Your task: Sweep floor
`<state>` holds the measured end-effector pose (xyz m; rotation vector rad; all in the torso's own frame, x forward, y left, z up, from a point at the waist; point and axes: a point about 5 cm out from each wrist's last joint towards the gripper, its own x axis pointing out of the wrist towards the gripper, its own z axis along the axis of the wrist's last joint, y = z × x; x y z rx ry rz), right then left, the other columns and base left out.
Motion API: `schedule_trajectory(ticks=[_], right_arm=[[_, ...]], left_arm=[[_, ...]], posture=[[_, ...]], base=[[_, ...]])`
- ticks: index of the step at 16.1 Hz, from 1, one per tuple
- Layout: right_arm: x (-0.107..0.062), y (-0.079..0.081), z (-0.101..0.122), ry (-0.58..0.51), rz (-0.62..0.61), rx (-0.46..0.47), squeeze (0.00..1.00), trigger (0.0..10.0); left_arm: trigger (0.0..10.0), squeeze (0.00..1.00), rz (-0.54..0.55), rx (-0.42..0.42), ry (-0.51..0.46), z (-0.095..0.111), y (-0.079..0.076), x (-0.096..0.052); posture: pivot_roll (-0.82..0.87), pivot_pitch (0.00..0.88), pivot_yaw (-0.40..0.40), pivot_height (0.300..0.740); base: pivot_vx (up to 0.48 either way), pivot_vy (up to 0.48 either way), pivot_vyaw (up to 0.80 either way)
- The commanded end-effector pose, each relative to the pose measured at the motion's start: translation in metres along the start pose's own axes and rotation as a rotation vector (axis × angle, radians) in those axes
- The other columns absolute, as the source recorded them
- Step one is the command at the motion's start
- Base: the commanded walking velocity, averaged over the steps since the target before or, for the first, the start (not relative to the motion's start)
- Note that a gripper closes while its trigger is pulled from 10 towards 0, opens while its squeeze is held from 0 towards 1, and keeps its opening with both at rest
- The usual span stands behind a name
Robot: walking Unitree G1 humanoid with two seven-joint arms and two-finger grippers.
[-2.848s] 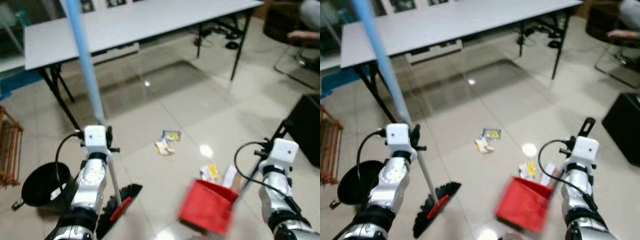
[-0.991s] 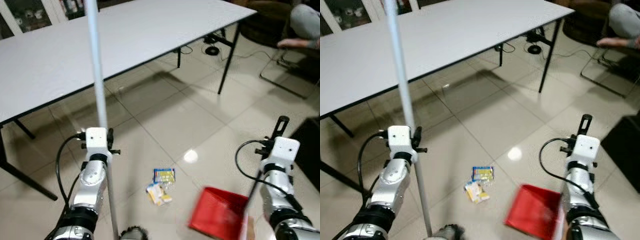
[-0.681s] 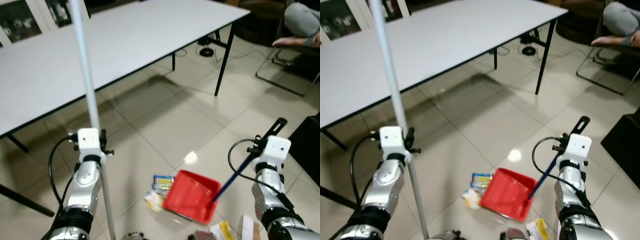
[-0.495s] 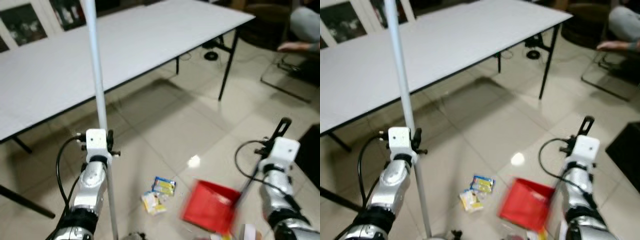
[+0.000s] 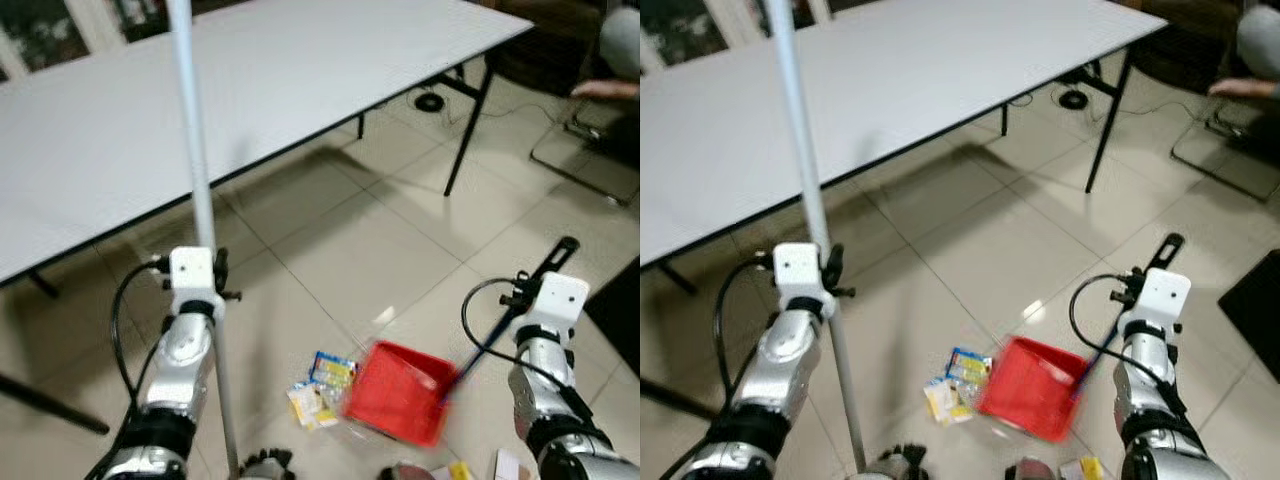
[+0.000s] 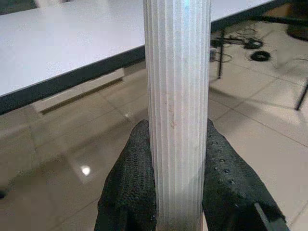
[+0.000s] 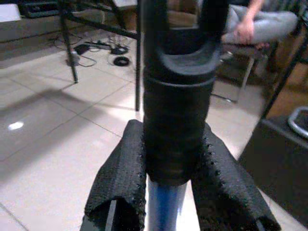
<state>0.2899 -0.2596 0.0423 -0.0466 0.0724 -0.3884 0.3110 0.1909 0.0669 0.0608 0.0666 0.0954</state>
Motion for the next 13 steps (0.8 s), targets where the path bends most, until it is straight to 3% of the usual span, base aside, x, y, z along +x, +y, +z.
schedule_trajectory(ticks=[1, 13], right_arm=[[0.0037, -0.0037, 0.0067, -0.029, -0.012, 0.000, 0.00, 10.0], [0.0025, -0.0022, 0.0041, -0.015, -0.006, -0.002, 0.00, 10.0]], left_arm=[[10.0, 0.00, 0.010, -0.001, -0.035, 0.0092, 0.0041, 0.0025], [10.0, 0.00, 0.039, -0.029, -0.020, 0.0090, 0.0085, 0.0041]], posture=[[-0.02, 0.067, 0.049, 0.740], [-0.02, 0.067, 0.051, 0.740]], base=[[0.000, 0.000, 0.00], [0.000, 0.000, 0.00]])
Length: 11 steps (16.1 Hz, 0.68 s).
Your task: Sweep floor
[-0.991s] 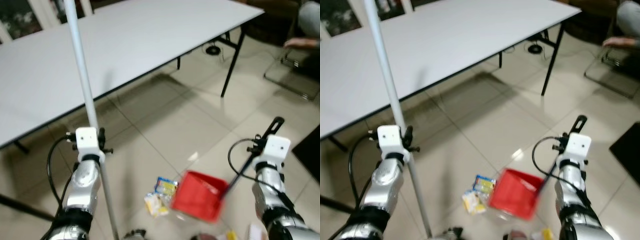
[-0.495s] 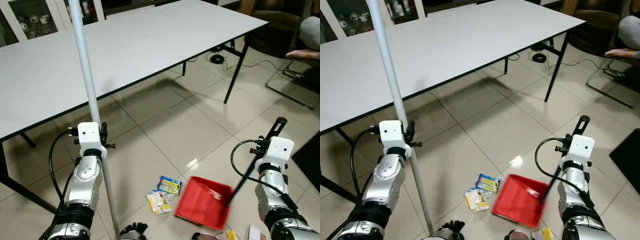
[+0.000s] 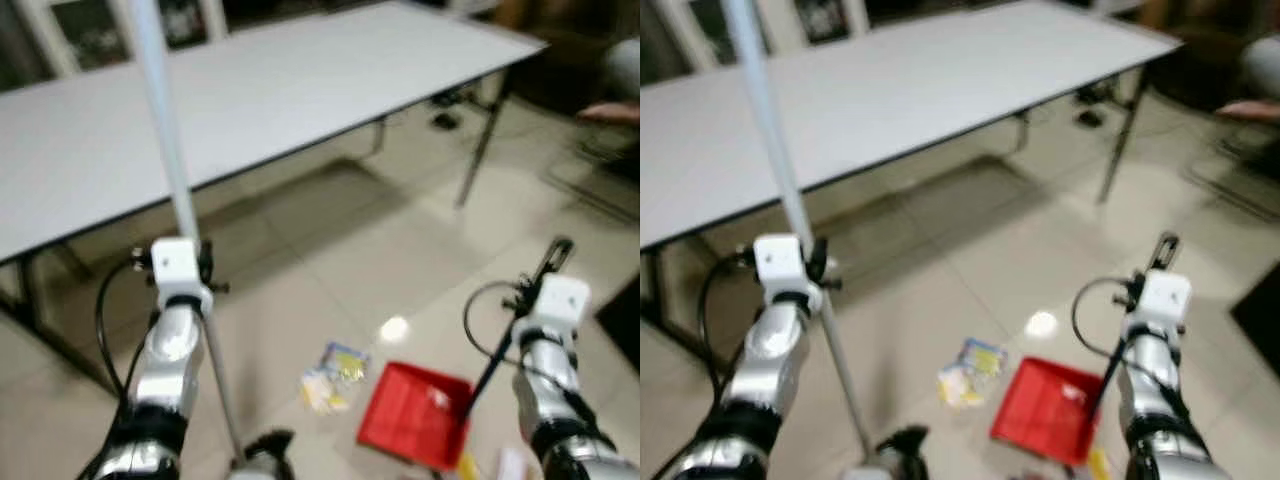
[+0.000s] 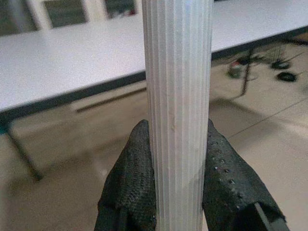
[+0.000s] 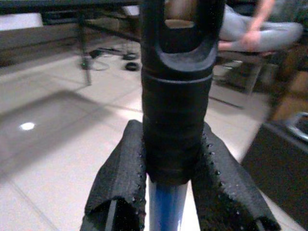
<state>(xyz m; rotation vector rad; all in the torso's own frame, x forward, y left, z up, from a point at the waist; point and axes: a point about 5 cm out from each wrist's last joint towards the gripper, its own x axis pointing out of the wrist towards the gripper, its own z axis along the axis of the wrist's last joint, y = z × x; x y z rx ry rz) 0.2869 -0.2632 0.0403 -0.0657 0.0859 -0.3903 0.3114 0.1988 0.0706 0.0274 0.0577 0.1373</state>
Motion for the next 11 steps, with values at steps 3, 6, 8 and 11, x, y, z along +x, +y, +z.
schedule_trajectory(ticks=[3, 6, 8, 11], right_arm=[[0.0036, 0.0022, 0.0063, -0.023, -0.004, 0.020, 0.00, 10.0], [0.0033, 0.0021, 0.0055, -0.018, -0.006, 0.019, 0.00, 10.0], [0.0032, 0.0026, 0.0052, -0.017, -0.003, 0.019, 0.00, 10.0], [0.0029, 0.0037, 0.0045, -0.012, -0.001, 0.018, 0.00, 10.0]], left_arm=[[10.0, 0.00, -0.004, 0.007, -0.008, 0.0054, 0.0003, 0.0036], [10.0, 0.00, -0.005, 0.012, -0.003, 0.0051, 0.0006, 0.0038], [10.0, 0.00, -0.001, 0.020, 0.000, 0.0052, 0.0012, 0.0044], [10.0, 0.00, 0.017, 0.036, 0.000, 0.0068, 0.0046, 0.0061]], posture=[[-0.02, 0.065, 0.052, 0.740], [-0.02, 0.062, 0.054, 0.740], [-0.02, 0.059, 0.056, 0.740], [-0.02, 0.050, 0.058, 0.740]], base=[[0.000, 0.000, 0.00], [0.000, 0.000, 0.00], [0.000, 0.000, 0.00], [0.000, 0.000, 0.00]])
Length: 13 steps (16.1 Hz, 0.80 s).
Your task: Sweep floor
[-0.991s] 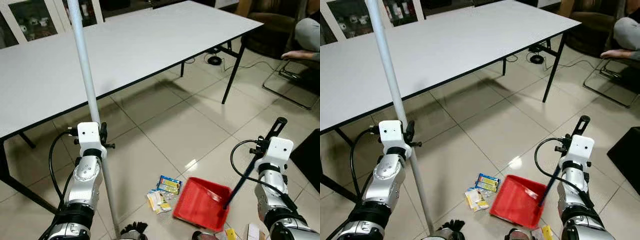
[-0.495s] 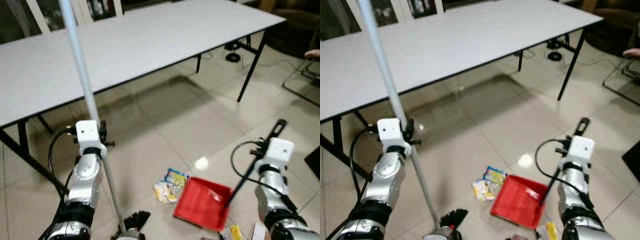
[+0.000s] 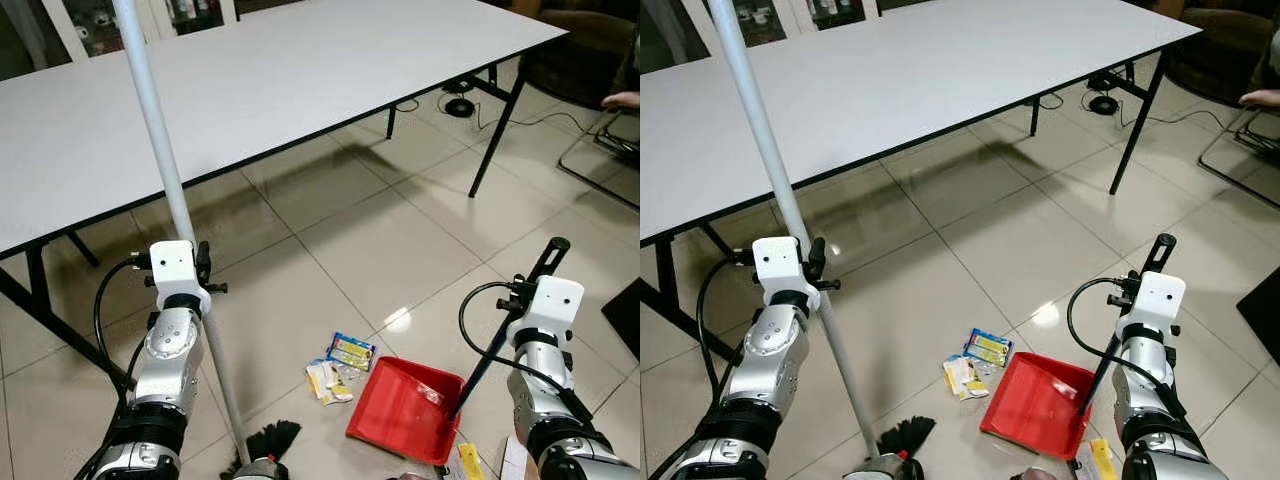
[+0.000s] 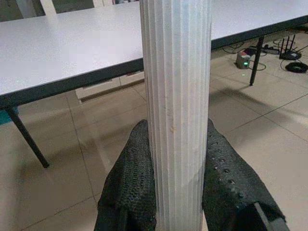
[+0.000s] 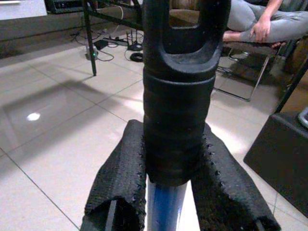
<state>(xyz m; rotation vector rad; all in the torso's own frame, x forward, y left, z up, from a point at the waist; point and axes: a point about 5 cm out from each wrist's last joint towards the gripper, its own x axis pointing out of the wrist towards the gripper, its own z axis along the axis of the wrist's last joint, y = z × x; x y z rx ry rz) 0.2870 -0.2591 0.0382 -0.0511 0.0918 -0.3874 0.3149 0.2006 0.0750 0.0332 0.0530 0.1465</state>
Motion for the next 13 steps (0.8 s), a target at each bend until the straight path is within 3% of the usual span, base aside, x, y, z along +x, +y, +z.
schedule_trajectory(ticks=[1, 7, 11, 13], right_arm=[[0.0042, -0.0001, 0.0064, -0.020, -0.004, 0.005, 0.00, 10.0], [0.0037, 0.0012, 0.0053, -0.013, -0.005, 0.011, 0.00, 10.0], [0.0040, 0.0004, 0.0049, -0.007, -0.011, 0.017, 0.00, 10.0], [0.0038, 0.0013, 0.0052, -0.011, -0.006, 0.009, 0.00, 10.0]], left_arm=[[10.0, 0.00, 0.008, 0.032, 0.003, 0.0028, 0.0032, 0.0029], [10.0, 0.00, 0.007, 0.047, 0.006, 0.0023, 0.0025, 0.0030], [10.0, 0.00, 0.007, 0.041, 0.008, 0.0015, 0.0024, 0.0024], [10.0, 0.00, 0.009, 0.040, 0.008, 0.0015, 0.0025, 0.0022]], posture=[[-0.02, 0.050, 0.058, 0.740], [-0.02, 0.043, 0.063, 0.740], [-0.02, 0.053, 0.059, 0.740], [-0.01, 0.055, 0.059, 0.740]], base=[[0.000, 0.000, 0.00], [0.288, 0.000, 0.00], [0.357, 0.000, -0.61], [0.358, 0.000, 0.00]])
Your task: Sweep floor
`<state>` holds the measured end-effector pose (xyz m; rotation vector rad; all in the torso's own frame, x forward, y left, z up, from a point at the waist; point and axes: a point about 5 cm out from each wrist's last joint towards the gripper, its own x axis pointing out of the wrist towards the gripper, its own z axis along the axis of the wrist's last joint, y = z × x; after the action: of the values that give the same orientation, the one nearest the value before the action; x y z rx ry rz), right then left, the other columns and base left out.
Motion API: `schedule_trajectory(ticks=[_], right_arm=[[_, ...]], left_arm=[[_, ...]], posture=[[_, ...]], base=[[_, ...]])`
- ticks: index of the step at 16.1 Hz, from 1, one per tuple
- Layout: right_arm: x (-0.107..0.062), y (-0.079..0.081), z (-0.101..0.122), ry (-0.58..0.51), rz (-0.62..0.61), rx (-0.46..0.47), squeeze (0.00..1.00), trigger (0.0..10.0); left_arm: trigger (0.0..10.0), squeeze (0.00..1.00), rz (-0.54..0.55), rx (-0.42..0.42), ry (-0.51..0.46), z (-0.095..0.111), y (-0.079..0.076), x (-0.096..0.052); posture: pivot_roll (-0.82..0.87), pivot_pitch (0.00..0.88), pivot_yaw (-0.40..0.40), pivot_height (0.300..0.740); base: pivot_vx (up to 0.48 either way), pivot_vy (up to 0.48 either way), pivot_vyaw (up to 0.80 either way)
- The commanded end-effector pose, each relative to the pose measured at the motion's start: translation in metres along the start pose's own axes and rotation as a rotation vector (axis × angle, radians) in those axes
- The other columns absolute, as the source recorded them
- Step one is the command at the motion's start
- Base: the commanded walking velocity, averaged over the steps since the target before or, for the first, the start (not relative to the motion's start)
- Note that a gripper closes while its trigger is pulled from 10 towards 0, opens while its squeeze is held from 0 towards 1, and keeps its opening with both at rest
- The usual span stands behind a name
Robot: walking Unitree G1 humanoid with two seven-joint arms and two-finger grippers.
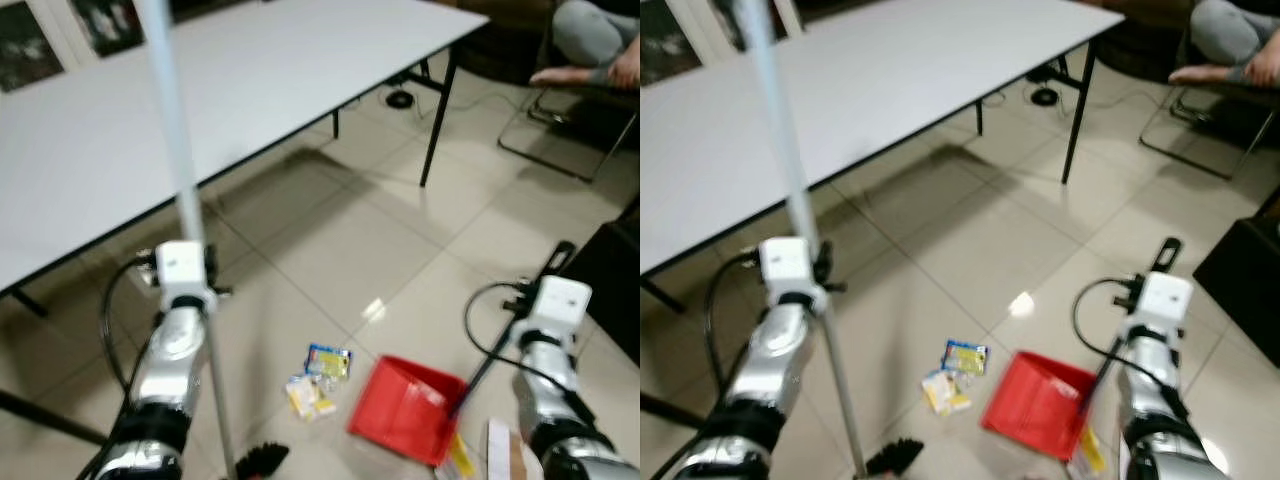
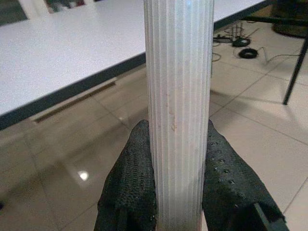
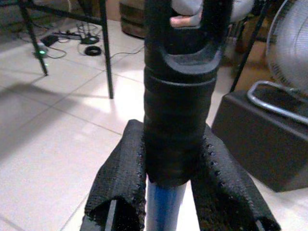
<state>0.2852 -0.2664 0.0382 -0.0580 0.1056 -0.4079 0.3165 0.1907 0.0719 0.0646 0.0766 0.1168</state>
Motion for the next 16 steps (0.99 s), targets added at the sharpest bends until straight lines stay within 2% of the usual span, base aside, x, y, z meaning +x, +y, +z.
schedule_trajectory(ticks=[1, 16], right_arm=[[0.0025, 0.0092, 0.0058, -0.024, 0.016, 0.019, 0.00, 10.0], [0.0024, 0.0091, 0.0056, -0.023, 0.017, 0.025, 0.00, 10.0]], left_arm=[[10.0, 0.00, 0.040, 0.005, -0.012, 0.0038, 0.0130, 0.0015], [10.0, 0.00, 0.042, -0.009, -0.025, 0.0069, 0.0142, 0.0016]], posture=[[-0.01, 0.057, 0.058, 0.740], [-0.01, 0.067, 0.058, 0.740]], base=[[0.360, 0.000, 0.00], [0.345, 0.000, 0.00]])
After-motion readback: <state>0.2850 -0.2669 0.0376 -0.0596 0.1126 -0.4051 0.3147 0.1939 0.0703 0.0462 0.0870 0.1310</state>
